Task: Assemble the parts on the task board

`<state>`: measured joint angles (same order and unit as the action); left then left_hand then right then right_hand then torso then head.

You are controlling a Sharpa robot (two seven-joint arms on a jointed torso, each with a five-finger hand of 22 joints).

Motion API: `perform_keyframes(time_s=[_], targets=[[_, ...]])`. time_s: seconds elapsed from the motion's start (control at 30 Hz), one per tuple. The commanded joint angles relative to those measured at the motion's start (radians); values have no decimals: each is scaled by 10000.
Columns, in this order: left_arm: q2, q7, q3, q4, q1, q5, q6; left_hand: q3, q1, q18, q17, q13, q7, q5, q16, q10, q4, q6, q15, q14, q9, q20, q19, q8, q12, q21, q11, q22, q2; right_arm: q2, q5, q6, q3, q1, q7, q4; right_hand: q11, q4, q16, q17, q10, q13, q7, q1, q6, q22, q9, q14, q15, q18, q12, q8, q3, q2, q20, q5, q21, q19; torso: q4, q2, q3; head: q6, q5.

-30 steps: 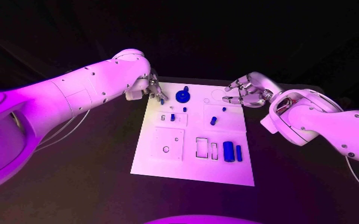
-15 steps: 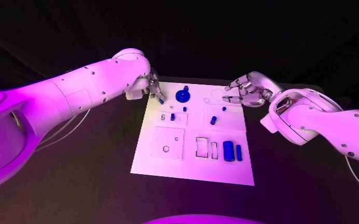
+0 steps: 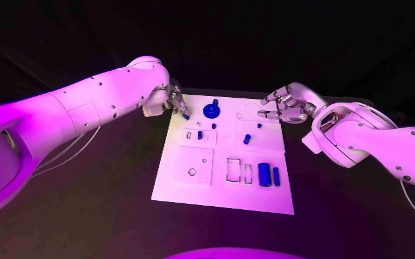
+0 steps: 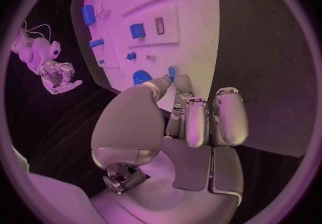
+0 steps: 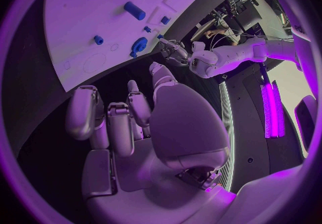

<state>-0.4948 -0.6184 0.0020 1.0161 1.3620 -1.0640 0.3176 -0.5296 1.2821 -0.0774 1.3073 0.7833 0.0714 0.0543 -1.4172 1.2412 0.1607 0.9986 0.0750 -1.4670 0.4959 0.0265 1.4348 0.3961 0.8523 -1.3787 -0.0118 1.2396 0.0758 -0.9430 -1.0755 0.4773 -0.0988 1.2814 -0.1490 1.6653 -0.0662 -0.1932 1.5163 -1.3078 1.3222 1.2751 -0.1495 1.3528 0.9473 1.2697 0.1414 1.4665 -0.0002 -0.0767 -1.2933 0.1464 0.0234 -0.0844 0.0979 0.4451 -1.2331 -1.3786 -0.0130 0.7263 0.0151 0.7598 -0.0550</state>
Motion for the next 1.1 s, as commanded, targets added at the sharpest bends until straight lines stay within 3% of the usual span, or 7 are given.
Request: perform_keyframes(time_s=[0.03,0.33,0.5,0.8,0.93,1.1], targets=[[-266,152,12,419,9,914,-695,-1480,-196,84,1227,75,-56,-25,10,135,-1357,83,-2,-621,120,24,50,103,120,-73,-13,21,70,-21,-22,-23,0,-5,60,5,12,-38,-50,-1434,8,10,5,-7,45,-5,-12,743,-84,-83,3,51,19,60,-6,43,52,38,-13,-9,-12,-22,-19],[-1350,194,49,2181,29,1654,-1656,-1938,-505,95,1237,349,-138,-23,4,433,-1607,198,55,-625,250,-23,85,288,431,-113,-82,90,297,-62,-8,1,0,-3,58,7,12,-59,-60,-1415,-2,-4,6,-33,47,-10,-13,739,-84,-85,14,56,35,55,-6,44,62,41,-81,-43,-25,13,-34],[-1706,279,41,2878,-18,1082,-1929,-2095,-586,102,1238,442,-165,-24,4,533,-1687,236,76,-626,303,-46,103,353,532,-135,-108,128,386,-49,5,3,0,-4,71,-2,12,-76,-62,-1414,1,-3,5,-51,47,-11,-14,739,-84,-85,11,58,43,59,-6,47,66,41,-53,-27,-15,31,-73],[-2122,205,12,3657,-356,1,-2026,-2245,-649,115,1239,547,-196,-25,4,646,-1767,285,102,-627,361,-63,130,422,642,-170,-138,189,516,-56,10,17,0,-5,85,3,12,-76,-62,-1414,1,-3,5,-51,47,-11,-14,739,-84,-85,11,58,43,59,-6,47,66,41,-79,-43,-6,84,-77],[-2221,135,8,3901,-533,-199,-2074,-2291,-676,124,1243,636,-210,-25,1,711,-1800,310,113,-628,388,-69,149,453,728,-195,-152,233,583,-56,11,17,0,-8,94,5,12,-76,-62,-1414,1,-3,5,-51,47,-11,-14,739,-84,-85,11,58,43,59,-6,47,66,41,-57,-34,-2,86,-98],[-2282,80,6,4053,-681,-624,-2102,-2340,-715,138,1247,733,-232,-26,-3,794,-1835,343,129,-630,425,-77,179,494,828,-234,-171,300,670,-62,11,19,0,-18,101,7,13,-101,-64,-1411,-10,-18,6,-74,47,-20,-16,738,-84,-88,23,62,51,70,-6,58,80,45,-50,-33,-23,84,-119]])
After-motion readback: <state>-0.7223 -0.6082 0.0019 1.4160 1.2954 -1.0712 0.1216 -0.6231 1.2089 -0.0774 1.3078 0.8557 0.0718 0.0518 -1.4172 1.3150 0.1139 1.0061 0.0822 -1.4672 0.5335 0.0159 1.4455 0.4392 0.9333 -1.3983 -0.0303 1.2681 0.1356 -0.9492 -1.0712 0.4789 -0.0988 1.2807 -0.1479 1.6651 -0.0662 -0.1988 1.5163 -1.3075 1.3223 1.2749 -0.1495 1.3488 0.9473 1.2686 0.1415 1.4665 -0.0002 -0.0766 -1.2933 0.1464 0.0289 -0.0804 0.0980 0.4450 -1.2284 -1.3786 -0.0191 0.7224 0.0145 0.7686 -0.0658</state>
